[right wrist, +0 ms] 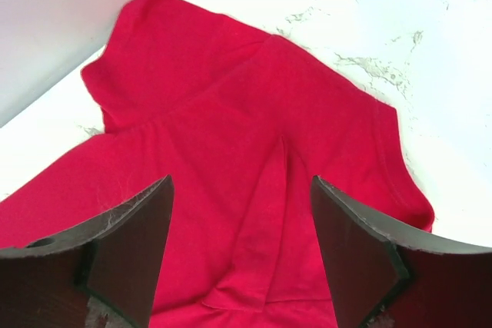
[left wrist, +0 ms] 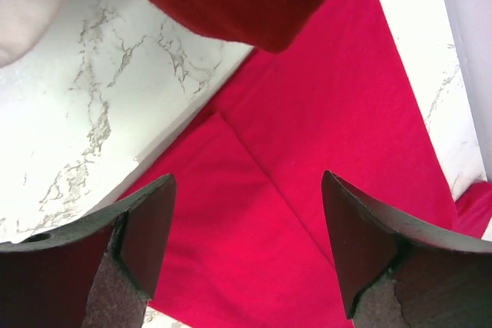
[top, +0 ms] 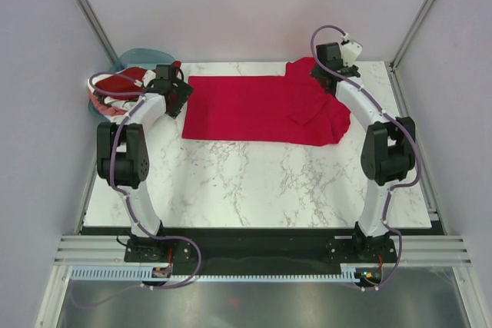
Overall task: Fold and stack the t-shirts
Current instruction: Fold the tshirt
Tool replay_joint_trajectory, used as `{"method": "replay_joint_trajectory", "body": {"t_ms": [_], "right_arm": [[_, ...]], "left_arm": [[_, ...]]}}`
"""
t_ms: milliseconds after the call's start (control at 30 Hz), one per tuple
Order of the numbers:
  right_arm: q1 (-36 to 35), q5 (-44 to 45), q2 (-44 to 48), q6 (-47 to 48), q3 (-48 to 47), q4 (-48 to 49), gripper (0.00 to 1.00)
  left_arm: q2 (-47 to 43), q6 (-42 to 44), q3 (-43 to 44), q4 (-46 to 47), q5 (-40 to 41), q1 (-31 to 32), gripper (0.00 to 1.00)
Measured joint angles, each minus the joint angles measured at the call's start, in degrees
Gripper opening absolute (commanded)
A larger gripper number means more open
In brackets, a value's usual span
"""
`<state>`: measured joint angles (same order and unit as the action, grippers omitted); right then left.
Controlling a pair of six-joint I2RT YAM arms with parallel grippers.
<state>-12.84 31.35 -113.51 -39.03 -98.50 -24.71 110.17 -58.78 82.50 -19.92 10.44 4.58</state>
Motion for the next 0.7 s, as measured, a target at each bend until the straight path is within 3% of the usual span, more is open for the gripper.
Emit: {"method": "replay_joint_trajectory", "body": {"t_ms": [167, 400, 533, 700], "right_arm": [[0.0, -0.7, 6.0, 0.9, 7.9, 2.4, 0.72], [0.0, -2.2, 23.6, 0.8, 28.1, 5.0, 0.61], [0.0, -4.4, 33.0, -0.3, 41.3, 7.2, 0.6], [0.0, -8.7, 36.3, -1.5, 52.2, 10.5, 0.55]], "left_arm": [[-4.5, 1.0, -3.6, 0.1, 0.2, 0.1, 0.76], [-20.4, 1.1, -20.0, 0.7, -1.4, 0.4, 0.68], [-24.7, 1.1, -29.5, 1.3, -2.5, 0.7, 0.65], [-28.8, 1.1, -39.0, 1.4, -3.5, 1.1, 0.58]]}}
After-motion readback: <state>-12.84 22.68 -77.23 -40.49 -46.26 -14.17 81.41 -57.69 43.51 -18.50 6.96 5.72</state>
